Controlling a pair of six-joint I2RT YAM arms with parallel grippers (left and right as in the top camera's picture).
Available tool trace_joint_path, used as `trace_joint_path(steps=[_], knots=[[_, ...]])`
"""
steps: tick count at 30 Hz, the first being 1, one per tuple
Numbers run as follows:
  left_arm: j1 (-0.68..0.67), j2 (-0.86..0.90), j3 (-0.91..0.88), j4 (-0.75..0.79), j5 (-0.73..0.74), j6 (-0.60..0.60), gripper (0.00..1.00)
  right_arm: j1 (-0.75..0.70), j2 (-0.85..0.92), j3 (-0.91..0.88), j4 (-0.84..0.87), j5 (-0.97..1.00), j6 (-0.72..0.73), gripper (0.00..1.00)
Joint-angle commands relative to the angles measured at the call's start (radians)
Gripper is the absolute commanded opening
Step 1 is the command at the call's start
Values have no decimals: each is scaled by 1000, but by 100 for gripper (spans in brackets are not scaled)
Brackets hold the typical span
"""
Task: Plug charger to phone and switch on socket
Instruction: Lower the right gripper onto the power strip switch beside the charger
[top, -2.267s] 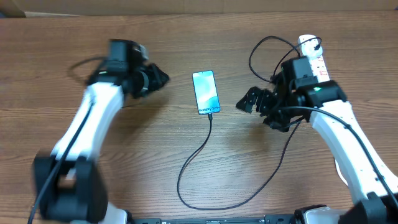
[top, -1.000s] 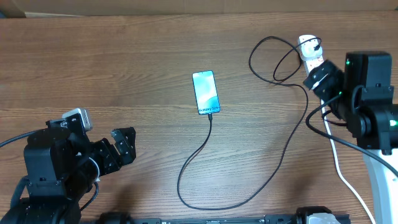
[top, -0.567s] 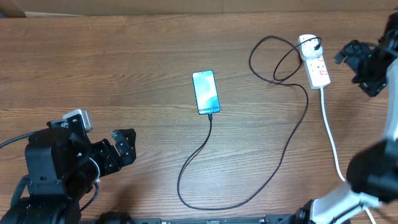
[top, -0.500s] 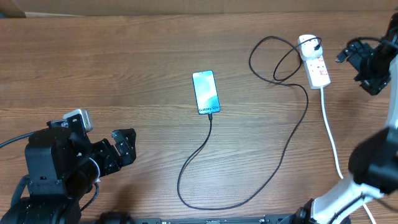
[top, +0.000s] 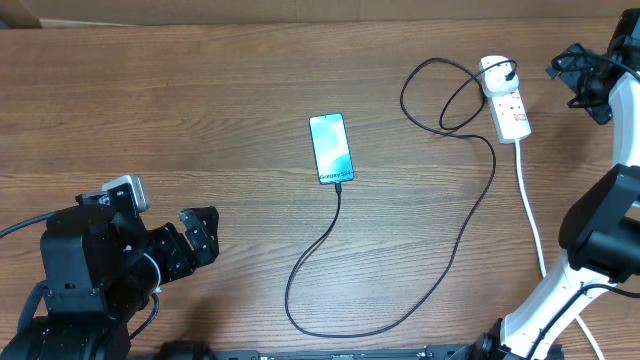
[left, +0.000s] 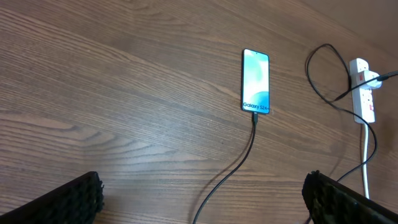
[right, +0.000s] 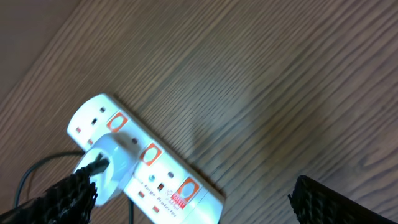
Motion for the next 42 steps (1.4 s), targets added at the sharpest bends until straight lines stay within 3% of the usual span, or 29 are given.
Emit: trace_joint_path(steps=[1, 17, 21, 42], knots=[[5, -3, 3, 2, -13, -10, 99, 5, 73, 12, 32, 46, 15, 100], [5, -3, 3, 2, -13, -10, 100, 29, 188, 12, 63, 61, -29, 100], [5, -3, 3, 2, -13, -10, 99, 42, 188, 11, 63, -11, -52, 100], [5, -3, 3, 1, -13, -10, 100, 49, 220, 11, 64, 1, 20, 100]])
